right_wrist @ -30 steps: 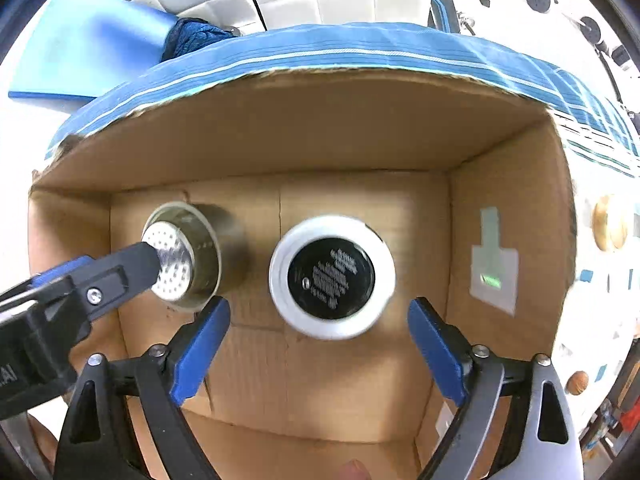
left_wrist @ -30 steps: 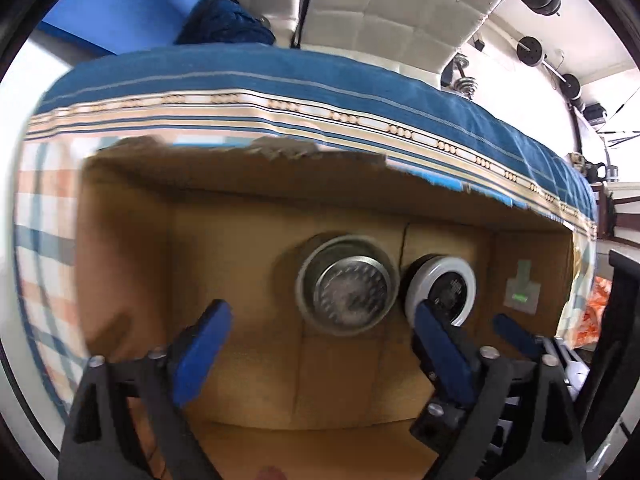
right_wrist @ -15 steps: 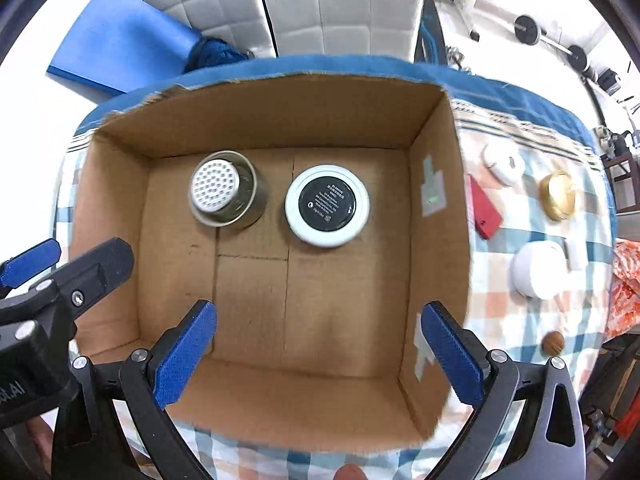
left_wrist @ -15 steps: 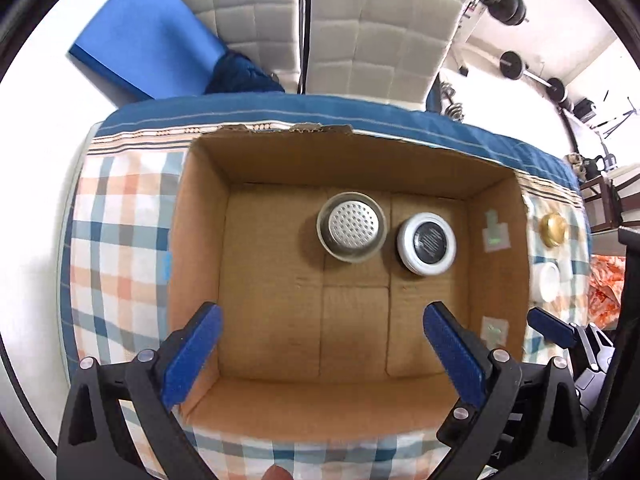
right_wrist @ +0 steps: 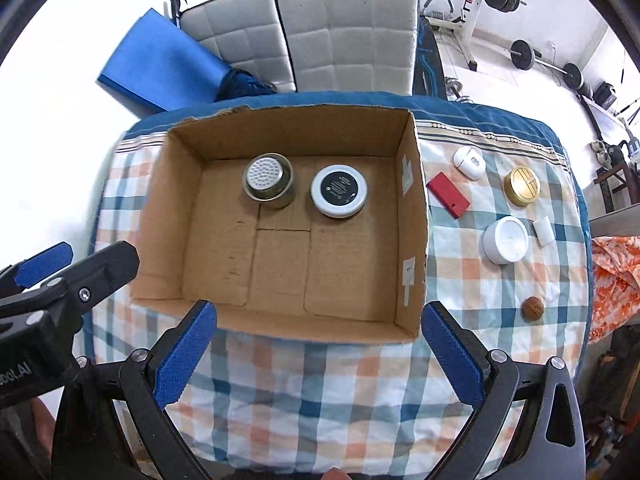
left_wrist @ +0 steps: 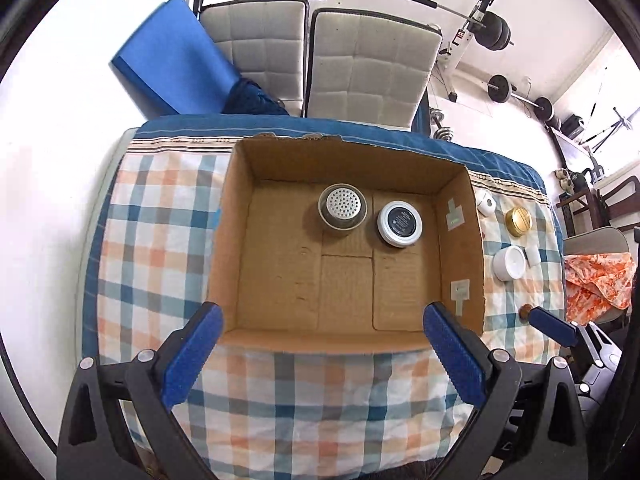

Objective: Organize rigid objects
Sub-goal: 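Withdraw both tools from the box toward the remaining items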

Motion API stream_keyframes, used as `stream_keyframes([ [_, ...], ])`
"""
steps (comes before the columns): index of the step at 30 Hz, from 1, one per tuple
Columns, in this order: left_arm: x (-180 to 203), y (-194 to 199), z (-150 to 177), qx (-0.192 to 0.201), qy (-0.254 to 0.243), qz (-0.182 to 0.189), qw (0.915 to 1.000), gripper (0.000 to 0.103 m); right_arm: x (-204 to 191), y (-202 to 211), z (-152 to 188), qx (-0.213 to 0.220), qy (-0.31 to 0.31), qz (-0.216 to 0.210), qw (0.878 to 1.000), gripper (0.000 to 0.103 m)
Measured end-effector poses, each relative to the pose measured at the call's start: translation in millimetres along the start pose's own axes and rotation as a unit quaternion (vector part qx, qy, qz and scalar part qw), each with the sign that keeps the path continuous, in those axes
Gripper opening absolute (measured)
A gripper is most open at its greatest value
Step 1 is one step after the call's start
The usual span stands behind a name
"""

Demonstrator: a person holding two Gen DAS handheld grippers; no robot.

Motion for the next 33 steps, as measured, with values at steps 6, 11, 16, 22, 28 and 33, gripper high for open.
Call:
stream_keyframes([
  [6, 6.6, 16.0, 11.9, 0.006, 0.003, 0.001, 1.0, 0.103, -2.1, 20.3, 7.7, 0.017, 0.01, -0.011, 1.0, 0.103],
  [11, 29.8, 24.2, 12.9, 0.016, -0.002, 0.004, 0.9999, 0.103, 16.8, 31.1, 6.9, 0.025, 0.0, -0.027, 0.999, 0.103],
  [16, 80.3, 20.6, 9.7, 0.019, -0.027, 0.021, 0.9992, 0.103, 76.2, 42.2, 10.4, 0.026, -0.044, -0.022, 0.998, 0.103],
  [22, 164.8, -18.8, 3.8, 0.017, -0.068, 0.022, 0.9973, 0.103, 197.3, 30.4, 26.5, 0.006, -0.138, 0.03, 0.99, 0.103],
  [28, 206.6, -98.2, -9.4, -0.019, -0.057, -0.014, 0.9981, 0.103, 296.8, -36.8, 30.9, -0.04, -0.205, 0.037, 0.977, 0.103],
  [33, 220.2, -142.1, -18.9, -0.037, -0.055, -0.043, 0.9969, 0.103, 320.0, -101.8, 23.8, -0.071, -0.223, 0.013, 0.972, 0.103],
])
Point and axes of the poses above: each gripper's, at about its wrist camera, not at the fingertips, and y roughly against the way its jaws point, x to its right, z to its underside, the point moved 3 cm from there along -y, roughly the way its jaws point, and after that the axes turned 7 degrees about y, right-handed, at the moved point
